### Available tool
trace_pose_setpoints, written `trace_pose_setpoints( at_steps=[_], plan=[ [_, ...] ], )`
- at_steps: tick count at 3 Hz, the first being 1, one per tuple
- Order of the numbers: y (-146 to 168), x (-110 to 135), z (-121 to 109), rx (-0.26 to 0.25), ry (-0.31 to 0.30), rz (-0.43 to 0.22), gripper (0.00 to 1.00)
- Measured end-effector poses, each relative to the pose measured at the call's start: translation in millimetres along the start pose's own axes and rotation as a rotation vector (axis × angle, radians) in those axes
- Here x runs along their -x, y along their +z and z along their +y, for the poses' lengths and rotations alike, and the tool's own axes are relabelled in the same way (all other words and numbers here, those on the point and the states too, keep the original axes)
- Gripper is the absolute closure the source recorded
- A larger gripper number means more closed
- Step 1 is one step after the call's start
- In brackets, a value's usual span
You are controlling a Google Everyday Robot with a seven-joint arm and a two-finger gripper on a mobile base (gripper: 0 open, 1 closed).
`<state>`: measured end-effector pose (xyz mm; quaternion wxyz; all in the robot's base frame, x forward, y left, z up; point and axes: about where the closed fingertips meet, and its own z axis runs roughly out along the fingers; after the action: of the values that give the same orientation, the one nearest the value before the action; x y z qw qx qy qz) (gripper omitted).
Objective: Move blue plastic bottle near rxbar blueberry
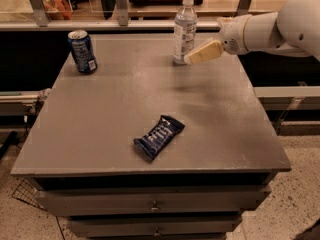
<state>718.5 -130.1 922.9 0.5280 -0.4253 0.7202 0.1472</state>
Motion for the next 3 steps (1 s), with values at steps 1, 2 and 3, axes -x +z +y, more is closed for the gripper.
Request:
trace_pose_setpoints(
  at_steps=[1,2,3],
  plan=[
    [10.3,5.8,-2.7,-0.041,0.055,-0.067,0.0],
    [34.2,16.7,-8.2,-0.087,0.124,-0.145,0.0],
    [54.5,24.6,-17.9,-0.129,0.174,-0.2,0.0]
  ],
)
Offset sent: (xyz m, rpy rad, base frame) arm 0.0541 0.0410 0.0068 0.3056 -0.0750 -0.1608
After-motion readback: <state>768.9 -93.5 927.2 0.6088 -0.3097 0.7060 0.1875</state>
